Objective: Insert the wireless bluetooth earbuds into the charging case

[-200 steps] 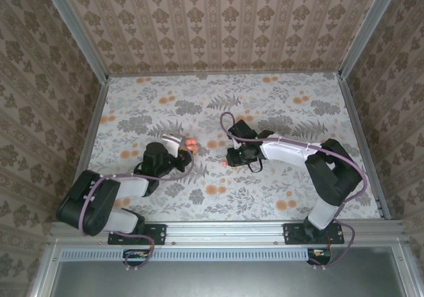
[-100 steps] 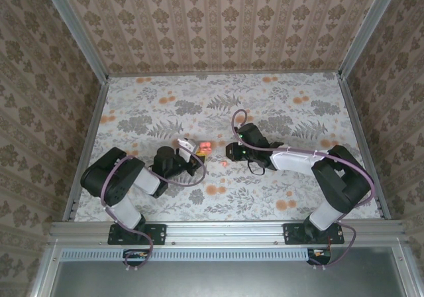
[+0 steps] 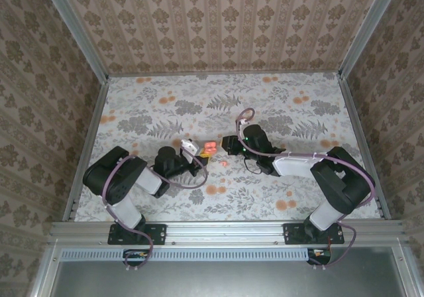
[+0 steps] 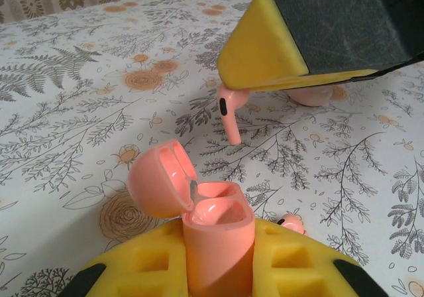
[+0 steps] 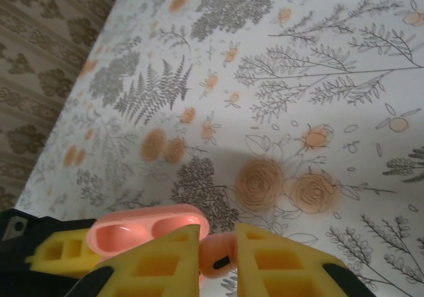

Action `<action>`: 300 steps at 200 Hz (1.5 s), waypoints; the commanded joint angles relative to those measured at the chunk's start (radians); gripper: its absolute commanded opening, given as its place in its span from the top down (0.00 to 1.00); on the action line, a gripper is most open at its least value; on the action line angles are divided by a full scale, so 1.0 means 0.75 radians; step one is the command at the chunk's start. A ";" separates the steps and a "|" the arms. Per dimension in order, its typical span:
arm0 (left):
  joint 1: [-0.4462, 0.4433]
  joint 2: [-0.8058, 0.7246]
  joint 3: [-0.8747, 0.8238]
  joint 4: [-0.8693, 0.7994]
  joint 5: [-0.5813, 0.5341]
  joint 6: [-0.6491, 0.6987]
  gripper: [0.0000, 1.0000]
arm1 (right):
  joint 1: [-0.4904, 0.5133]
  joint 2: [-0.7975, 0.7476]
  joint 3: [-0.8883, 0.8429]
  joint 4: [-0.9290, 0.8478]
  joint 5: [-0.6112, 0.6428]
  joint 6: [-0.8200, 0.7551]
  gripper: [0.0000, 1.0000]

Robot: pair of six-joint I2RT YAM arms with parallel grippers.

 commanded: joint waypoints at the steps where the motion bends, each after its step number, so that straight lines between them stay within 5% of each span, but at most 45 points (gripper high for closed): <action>1: -0.020 -0.011 0.032 0.069 0.021 0.057 0.94 | 0.009 -0.044 -0.046 0.237 -0.037 0.053 0.83; 85: -0.045 -0.083 0.055 0.070 -0.038 0.105 0.96 | 0.095 -0.075 -0.134 0.500 -0.019 0.009 0.83; 230: -0.046 -0.173 0.049 0.068 -0.081 0.085 0.96 | 0.126 -0.021 -0.134 0.533 -0.040 0.039 0.83; 247: -0.047 -0.169 0.055 0.063 -0.109 0.073 0.96 | 0.124 -0.010 -0.114 0.468 -0.007 0.045 0.82; 276: -0.036 -0.086 0.092 0.061 -0.193 0.025 0.96 | 0.087 0.035 0.037 0.021 0.111 0.087 0.80; 300: -0.031 -0.018 0.122 0.069 -0.229 -0.004 0.96 | 0.082 0.034 0.049 -0.005 0.081 0.061 0.78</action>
